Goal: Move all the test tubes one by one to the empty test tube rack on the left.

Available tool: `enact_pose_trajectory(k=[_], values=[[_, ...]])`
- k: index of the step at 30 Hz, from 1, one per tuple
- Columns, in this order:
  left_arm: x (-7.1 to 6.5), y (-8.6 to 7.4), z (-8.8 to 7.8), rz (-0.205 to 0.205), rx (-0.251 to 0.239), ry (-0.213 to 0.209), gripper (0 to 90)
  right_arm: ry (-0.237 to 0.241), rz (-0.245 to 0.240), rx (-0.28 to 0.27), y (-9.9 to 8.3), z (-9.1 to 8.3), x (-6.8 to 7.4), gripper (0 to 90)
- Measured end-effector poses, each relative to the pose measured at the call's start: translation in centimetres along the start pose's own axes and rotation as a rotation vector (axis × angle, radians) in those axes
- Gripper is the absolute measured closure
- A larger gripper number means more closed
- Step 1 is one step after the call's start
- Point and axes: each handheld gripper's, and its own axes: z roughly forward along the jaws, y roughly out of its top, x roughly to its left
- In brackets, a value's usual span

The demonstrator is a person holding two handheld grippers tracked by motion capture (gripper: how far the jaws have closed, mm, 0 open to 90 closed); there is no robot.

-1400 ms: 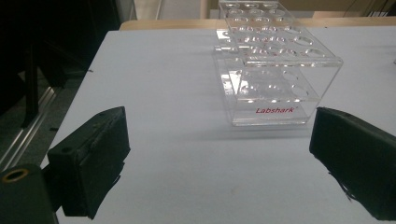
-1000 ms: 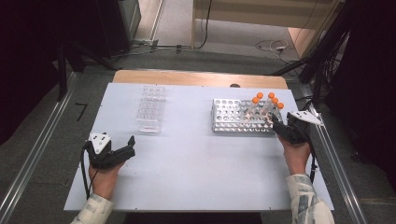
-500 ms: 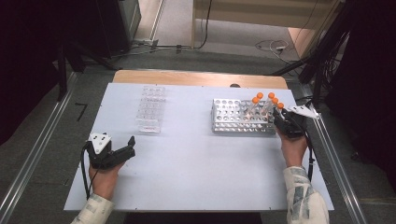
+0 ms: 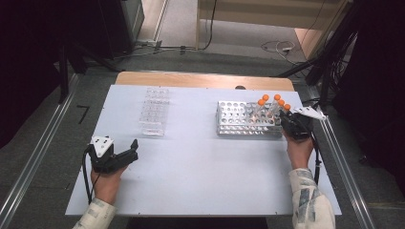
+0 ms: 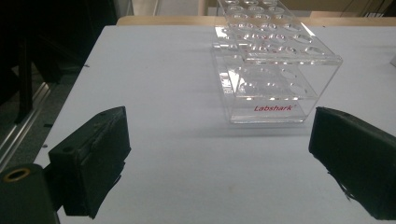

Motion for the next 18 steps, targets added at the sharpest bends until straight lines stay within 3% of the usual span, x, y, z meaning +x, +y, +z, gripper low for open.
enact_pose_trajectory(k=[18], values=[[-0.1,0.0,0.0,0.002,-0.003,-0.001,5.5,0.008,0.012,-0.154,2.8,-4.5,0.2,72.1]])
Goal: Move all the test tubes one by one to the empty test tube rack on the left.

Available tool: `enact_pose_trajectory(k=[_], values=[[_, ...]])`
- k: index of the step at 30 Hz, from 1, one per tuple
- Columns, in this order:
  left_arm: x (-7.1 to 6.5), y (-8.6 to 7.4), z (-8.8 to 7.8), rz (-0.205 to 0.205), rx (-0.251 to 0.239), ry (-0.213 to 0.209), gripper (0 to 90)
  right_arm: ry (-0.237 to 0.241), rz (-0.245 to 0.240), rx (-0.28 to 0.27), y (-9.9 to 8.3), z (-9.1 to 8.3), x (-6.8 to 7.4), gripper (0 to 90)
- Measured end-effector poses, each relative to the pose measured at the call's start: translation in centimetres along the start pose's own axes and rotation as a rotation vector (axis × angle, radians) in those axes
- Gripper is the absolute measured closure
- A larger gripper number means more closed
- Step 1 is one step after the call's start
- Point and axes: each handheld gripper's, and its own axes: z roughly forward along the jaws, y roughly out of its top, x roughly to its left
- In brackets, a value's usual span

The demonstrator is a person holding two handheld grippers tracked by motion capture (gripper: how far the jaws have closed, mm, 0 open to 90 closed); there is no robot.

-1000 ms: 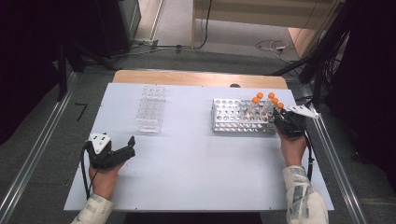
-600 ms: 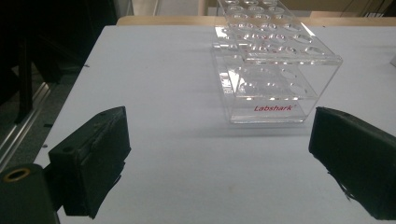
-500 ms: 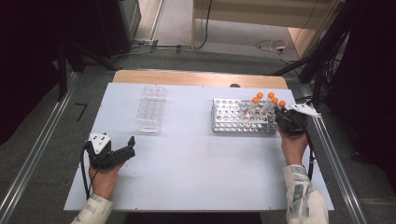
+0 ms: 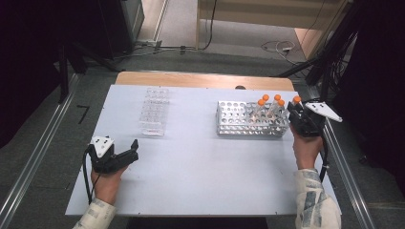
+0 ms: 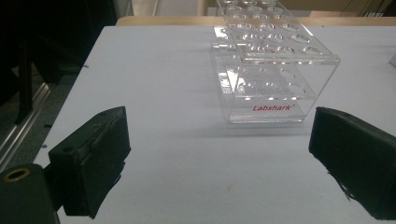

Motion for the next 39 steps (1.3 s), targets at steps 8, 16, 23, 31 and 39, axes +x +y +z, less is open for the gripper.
enact_pose_trajectory(k=[8,16,23,31,39], values=[[-0.1,0.0,0.0,0.002,0.002,-0.004,5.5,0.052,-0.007,0.017,0.0,-2.1,0.7,72.2],[-0.4,0.0,-0.2,0.012,0.001,-0.011,5.5,0.157,-0.02,0.051,-1.0,-3.6,2.7,72.3],[-0.9,0.0,-0.2,0.022,0.0,-0.022,6.1,0.256,-0.038,0.073,-1.8,-4.1,5.4,72.3],[-2.2,0.2,-0.1,0.031,0.007,-0.079,6.1,0.348,-0.076,0.102,-2.7,-3.8,8.9,72.3],[-4.4,1.2,0.4,0.052,0.003,-0.152,6.7,0.409,-0.103,0.118,-3.3,-3.3,11.6,72.3]])
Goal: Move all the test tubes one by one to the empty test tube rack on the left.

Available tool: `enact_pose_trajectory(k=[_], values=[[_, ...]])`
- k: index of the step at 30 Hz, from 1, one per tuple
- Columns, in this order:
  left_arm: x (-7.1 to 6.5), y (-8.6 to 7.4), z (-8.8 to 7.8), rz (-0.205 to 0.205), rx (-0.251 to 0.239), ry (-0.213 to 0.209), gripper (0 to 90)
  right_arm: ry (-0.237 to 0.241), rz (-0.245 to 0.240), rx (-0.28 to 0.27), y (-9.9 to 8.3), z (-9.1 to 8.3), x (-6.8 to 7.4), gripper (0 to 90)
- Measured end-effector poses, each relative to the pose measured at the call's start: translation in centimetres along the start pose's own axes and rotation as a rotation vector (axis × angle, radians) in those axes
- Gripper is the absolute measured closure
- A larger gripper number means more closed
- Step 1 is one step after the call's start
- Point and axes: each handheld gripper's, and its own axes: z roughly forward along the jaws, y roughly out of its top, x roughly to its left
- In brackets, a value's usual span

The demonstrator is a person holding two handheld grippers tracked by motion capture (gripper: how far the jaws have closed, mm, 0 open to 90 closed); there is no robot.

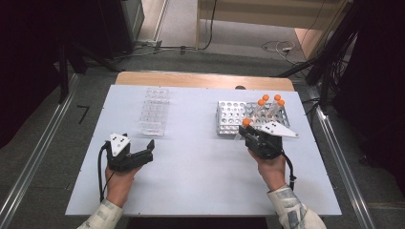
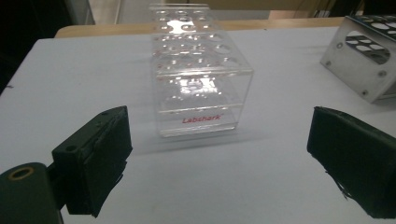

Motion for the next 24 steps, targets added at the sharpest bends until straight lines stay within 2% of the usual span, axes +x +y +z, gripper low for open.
enact_pose_trajectory(k=[7,11,14,20,24], values=[[-1.6,1.0,0.7,0.019,-0.01,-0.059,6.8,0.041,-0.03,0.018,-0.4,1.2,1.6,72.3],[-2.1,1.4,0.9,0.012,-0.017,-0.089,9.8,0.062,-0.043,0.031,-0.7,1.9,2.3,72.3],[-2.6,1.7,1.1,0.024,-0.019,-0.112,11.5,0.071,-0.056,0.041,-0.9,2.4,2.9,72.3],[-4.1,2.8,1.3,0.034,-0.017,-0.185,12.2,0.088,-0.074,0.053,-1.1,3.1,3.8,72.3],[-5.6,3.4,1.4,0.07,-0.029,-0.232,15.5,0.11,-0.1,0.067,-1.3,4.0,5.1,72.3]])
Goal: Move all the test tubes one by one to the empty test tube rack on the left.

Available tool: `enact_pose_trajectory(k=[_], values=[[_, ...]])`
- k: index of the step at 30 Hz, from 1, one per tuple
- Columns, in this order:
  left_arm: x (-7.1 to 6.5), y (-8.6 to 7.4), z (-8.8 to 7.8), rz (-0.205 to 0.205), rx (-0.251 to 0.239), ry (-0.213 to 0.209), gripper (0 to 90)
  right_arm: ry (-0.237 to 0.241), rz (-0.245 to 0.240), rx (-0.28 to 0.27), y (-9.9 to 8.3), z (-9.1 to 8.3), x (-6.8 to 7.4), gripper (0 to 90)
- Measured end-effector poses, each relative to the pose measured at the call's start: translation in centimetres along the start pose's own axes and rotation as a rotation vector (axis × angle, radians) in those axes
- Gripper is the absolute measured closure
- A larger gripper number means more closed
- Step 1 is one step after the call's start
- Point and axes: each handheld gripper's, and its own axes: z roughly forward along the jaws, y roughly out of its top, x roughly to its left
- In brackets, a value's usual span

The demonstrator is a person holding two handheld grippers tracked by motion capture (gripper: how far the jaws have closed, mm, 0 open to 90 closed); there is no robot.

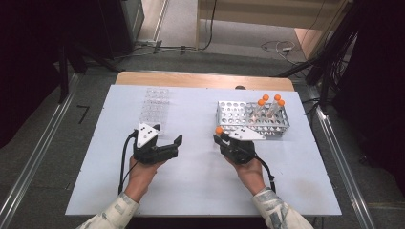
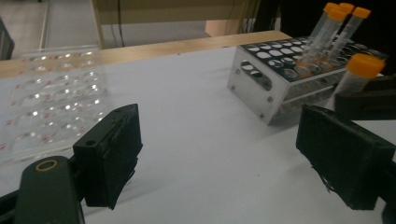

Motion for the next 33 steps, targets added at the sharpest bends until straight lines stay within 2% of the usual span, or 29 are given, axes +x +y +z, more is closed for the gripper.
enact_pose_trajectory(k=[2,5,10,14,19,28,33], values=[[-0.7,0.2,0.3,0.022,0.001,-0.022,17.4,0.01,-0.012,0.0,0.1,0.3,0.5,72.3],[-1.6,0.6,0.9,0.031,0.009,-0.064,20.2,0.02,-0.023,-0.001,0.2,0.7,1.1,72.3],[-2.2,1.0,1.2,0.038,0.003,-0.095,29.5,0.039,-0.037,0.007,0.3,1.2,2.0,72.3],[-2.9,1.2,1.5,0.041,0.0,-0.137,35.4,0.049,-0.047,0.008,0.4,1.4,2.5,72.3],[-3.6,1.2,2.2,0.063,0.024,-0.173,45.7,0.073,-0.062,0.01,0.5,1.8,3.4,72.3],[-3.9,1.1,2.7,0.077,0.035,-0.203,63.1,0.09,-0.068,0.009,0.7,1.9,4.0,72.2],[-4.0,1.1,2.8,0.078,0.04,-0.214,68.6,0.096,-0.072,0.012,0.7,1.9,4.2,72.3]])
